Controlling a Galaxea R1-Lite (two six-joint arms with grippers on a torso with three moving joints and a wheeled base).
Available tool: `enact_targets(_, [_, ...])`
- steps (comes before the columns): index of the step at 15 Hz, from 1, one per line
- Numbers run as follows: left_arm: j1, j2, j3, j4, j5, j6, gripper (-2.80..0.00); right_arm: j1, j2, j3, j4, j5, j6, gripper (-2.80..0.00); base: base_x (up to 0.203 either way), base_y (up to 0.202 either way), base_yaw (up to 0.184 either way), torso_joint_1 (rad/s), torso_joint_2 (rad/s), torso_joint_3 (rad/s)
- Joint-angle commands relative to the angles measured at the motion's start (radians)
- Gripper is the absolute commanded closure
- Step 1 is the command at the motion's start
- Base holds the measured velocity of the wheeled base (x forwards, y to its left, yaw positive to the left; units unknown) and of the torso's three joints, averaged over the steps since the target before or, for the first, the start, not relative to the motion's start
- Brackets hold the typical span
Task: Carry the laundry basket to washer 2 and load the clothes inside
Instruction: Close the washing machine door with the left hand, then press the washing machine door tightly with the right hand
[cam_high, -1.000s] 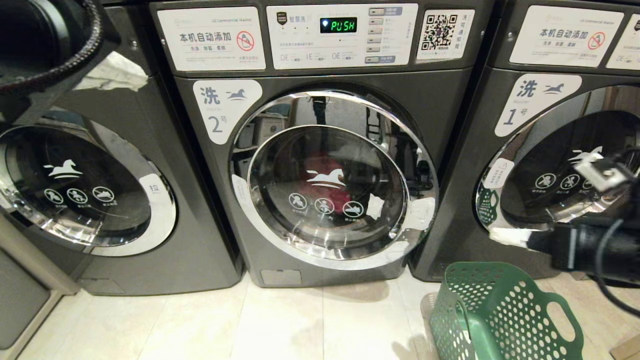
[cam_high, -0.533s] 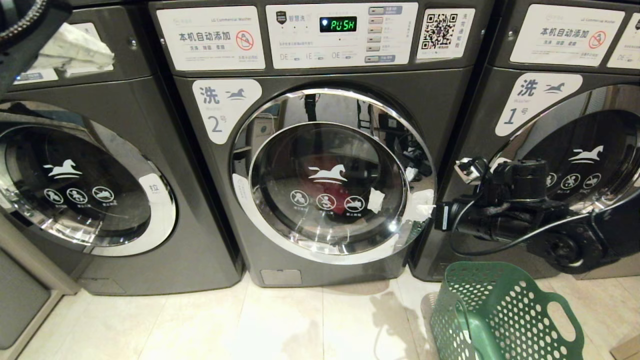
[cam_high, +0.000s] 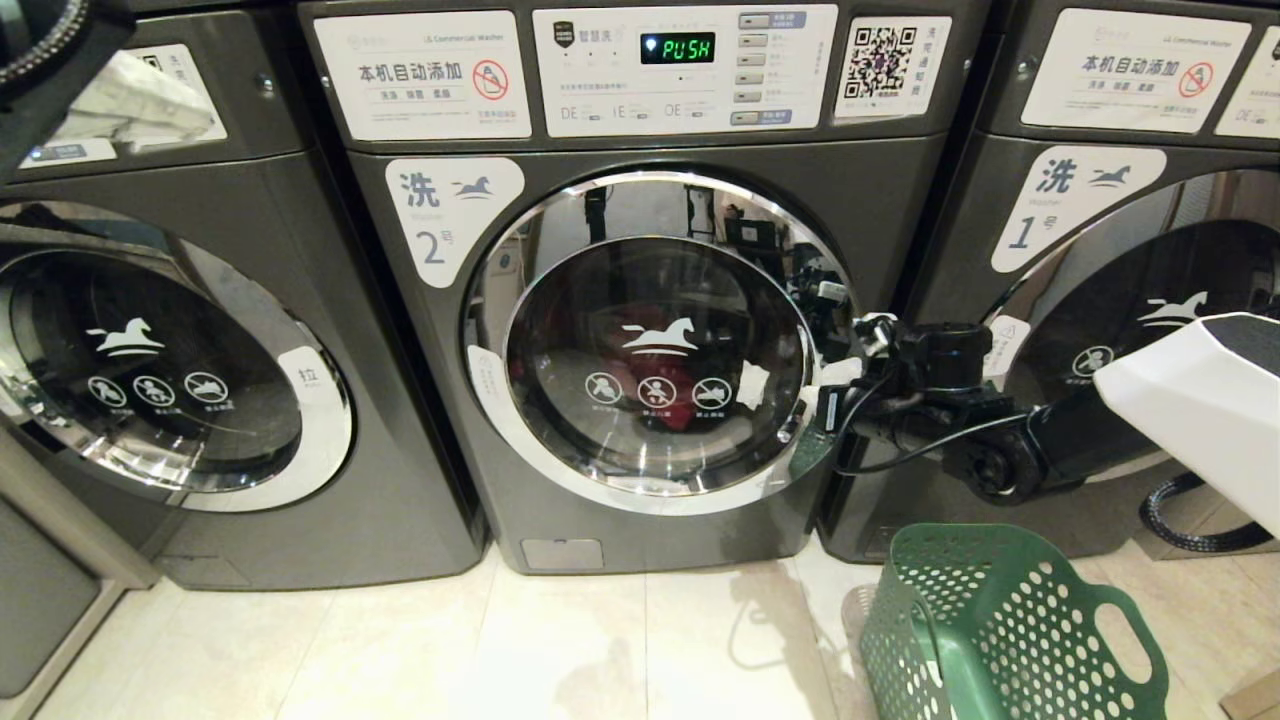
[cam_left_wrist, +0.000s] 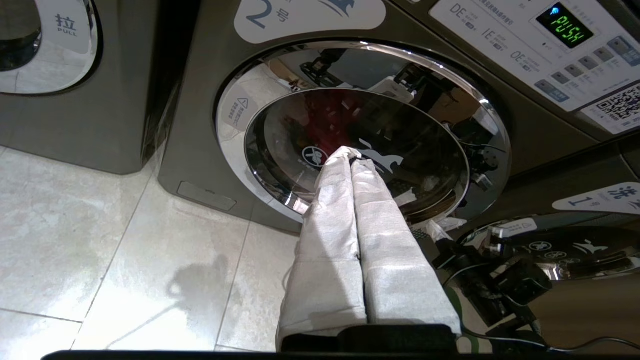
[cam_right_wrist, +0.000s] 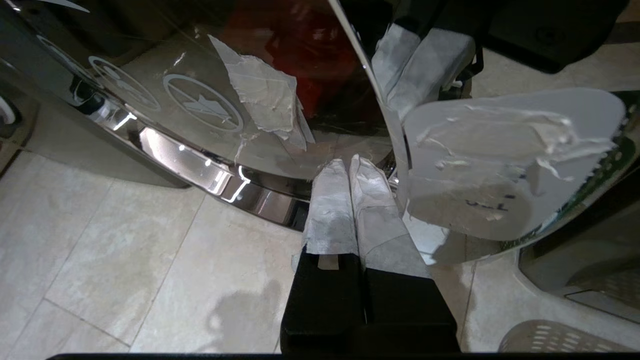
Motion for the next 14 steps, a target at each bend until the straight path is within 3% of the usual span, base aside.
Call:
enact_targets(1, [0.003,0.000,-0.001,0.004,0.004,-0.004,0.00,-0.008,0.053,-0.051,-0.004,-0.018,-0.002,0.00,0.000,0.000,0.000,0.000,0.00,0.000])
enact_targets(8, [0.040,-0.004,-0.001,0.007,0.005,-0.002,0.00,-0.048,0.215,-0.338,0.018,-0.072,-0.050,0.00,0.000,0.000,0.000,0.000,0.00,0.000])
enact_targets(14, [0.173,-0.047,0.047,0.009,0.010,-0.004,0.00,-0.056,0.347,-0.563,0.030,-0.092,-0.063,0.00,0.000,0.000,0.000,0.000,0.00,0.000])
